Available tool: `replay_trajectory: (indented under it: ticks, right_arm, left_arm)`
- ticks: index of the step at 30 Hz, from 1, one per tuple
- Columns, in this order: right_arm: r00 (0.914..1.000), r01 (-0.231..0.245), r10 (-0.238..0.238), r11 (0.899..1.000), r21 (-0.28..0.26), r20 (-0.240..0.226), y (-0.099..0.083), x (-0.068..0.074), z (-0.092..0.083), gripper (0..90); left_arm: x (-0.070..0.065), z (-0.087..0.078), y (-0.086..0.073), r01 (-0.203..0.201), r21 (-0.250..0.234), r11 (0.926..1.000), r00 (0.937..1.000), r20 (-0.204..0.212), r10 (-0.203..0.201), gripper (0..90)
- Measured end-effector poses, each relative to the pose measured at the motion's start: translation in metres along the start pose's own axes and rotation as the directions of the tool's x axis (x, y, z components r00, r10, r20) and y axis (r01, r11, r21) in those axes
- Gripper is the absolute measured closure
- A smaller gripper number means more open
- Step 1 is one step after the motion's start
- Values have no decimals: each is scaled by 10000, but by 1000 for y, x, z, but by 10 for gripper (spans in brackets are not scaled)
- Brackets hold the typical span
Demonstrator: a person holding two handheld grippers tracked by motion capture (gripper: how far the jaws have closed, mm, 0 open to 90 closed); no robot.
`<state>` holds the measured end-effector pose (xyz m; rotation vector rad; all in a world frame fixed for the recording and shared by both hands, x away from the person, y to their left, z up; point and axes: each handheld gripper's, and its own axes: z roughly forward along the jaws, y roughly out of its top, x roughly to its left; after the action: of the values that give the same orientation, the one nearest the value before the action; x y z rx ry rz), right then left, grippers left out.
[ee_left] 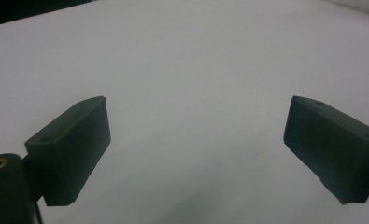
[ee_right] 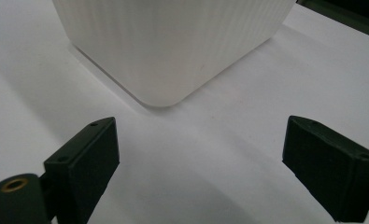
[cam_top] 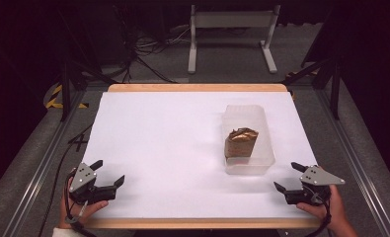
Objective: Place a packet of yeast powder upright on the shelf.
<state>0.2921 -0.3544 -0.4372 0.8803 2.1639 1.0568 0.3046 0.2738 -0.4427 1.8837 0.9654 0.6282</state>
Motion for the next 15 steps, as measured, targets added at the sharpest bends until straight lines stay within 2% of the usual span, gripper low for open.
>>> replay_trajectory:
  ticks: [6, 15]
  right_arm:
    - [10000, -14, 14, 10000, 16, 25, 0, -1, 2, 120]
    - [10000, -53, 53, 10000, 16, -14, 1, -1, 3, 118]
  left_arm:
    - [2, 2, -1, 73, 92, 9999, 9999, -83, -72, 74]
    - [3, 1, -1, 185, -28, 9998, 9996, -220, -186, 65]
